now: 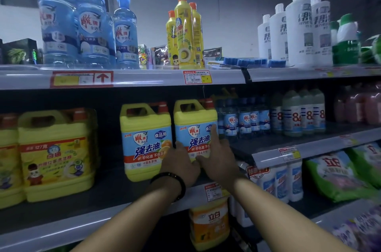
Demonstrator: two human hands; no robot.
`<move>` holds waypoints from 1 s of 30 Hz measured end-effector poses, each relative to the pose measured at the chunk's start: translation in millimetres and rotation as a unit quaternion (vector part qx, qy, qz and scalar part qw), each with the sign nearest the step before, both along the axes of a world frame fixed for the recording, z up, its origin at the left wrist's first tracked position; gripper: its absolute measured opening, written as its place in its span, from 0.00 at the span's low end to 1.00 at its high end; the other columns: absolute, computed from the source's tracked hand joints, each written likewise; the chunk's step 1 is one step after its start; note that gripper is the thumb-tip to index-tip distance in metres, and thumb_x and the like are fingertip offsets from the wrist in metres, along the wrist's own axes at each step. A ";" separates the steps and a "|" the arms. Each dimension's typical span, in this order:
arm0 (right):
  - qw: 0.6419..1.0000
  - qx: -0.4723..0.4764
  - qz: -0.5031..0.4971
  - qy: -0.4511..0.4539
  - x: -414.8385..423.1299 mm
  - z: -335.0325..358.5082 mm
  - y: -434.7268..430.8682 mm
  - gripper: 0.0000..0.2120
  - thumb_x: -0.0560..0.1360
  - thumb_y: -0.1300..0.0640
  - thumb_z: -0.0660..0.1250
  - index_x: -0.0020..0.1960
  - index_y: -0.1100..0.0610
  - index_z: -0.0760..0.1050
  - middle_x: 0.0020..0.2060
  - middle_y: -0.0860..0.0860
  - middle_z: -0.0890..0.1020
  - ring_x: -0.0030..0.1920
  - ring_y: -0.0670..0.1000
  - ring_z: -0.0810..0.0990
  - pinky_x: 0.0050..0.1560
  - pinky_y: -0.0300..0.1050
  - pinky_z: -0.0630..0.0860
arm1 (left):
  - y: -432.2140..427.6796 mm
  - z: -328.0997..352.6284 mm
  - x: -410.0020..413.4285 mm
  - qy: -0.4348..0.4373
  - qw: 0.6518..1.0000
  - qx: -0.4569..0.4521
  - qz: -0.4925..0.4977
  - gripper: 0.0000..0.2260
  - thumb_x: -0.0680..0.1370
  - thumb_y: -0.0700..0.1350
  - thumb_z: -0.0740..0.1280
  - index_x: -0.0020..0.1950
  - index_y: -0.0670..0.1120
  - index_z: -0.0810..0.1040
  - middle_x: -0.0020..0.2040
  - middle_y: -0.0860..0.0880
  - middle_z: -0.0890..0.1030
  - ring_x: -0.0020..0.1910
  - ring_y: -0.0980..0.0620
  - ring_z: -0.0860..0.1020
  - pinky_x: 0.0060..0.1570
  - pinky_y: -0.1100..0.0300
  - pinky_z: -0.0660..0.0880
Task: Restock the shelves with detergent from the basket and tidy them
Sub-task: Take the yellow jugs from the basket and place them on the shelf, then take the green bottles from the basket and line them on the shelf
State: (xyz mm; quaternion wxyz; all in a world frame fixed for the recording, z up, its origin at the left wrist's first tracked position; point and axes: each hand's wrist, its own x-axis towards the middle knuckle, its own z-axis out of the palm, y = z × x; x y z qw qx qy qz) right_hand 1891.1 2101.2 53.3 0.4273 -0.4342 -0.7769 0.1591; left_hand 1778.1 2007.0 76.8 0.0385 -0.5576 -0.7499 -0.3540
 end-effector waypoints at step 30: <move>0.932 -0.289 0.159 -0.148 34.8 -379.5 -287.2 0.06 0.83 0.49 0.68 0.50 0.48 0.81 0.45 0.44 0.84 0.46 0.43 0.82 0.46 0.42 0.74 | -366.6 -424.7 -54.4 -0.099 0.938 -0.329 -0.045 0.08 0.82 0.54 0.66 0.50 0.53 0.82 0.50 0.52 0.86 0.52 0.48 0.84 0.52 0.52 0.78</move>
